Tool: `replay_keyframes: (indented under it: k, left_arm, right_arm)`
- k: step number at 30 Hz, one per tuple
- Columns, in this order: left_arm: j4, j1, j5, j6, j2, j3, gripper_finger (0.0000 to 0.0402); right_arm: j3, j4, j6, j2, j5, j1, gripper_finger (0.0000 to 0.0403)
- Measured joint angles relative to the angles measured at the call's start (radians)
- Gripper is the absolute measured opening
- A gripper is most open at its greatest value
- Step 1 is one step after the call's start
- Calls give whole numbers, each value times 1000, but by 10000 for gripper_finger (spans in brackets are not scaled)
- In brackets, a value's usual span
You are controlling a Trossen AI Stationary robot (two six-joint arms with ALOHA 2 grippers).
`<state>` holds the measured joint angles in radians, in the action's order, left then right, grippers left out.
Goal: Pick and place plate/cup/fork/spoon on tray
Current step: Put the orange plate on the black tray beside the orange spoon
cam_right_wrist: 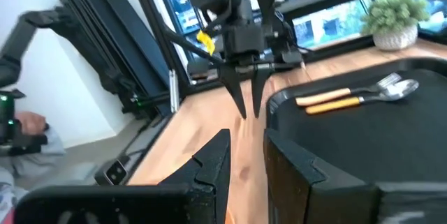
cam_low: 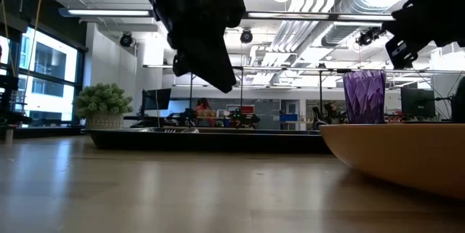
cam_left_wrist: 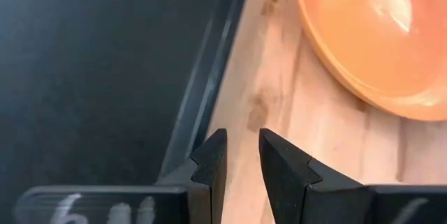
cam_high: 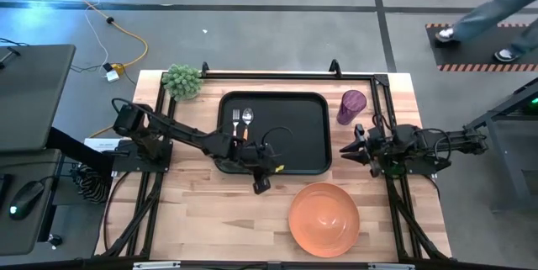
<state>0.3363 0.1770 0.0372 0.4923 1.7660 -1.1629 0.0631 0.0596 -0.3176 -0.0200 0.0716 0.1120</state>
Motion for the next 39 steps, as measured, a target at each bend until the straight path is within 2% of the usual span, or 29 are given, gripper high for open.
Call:
replay_keyframes:
  k: [12,20,23,27,35,39]
  left_arm:
    - [-1,61,0,38,0,0,76]
    - [-1,73,-1,56,0,0,76]
    - [-1,73,-1,56,0,0,76]
    - [-1,73,-1,56,0,0,76]
    - [-1,73,0,55,0,0,76]
    - [0,73,0,54,0,0,76]
  right_arm:
    - [0,-202,2,0,13,0,79]
    - [91,-131,-41,-36,57,0,79]
    - [170,-31,-41,-87,60,0,79]
    - [300,210,-41,-196,29,0,85]
    - [468,513,-116,-448,19,0,147]
    - [509,622,-186,-538,87,0,176]
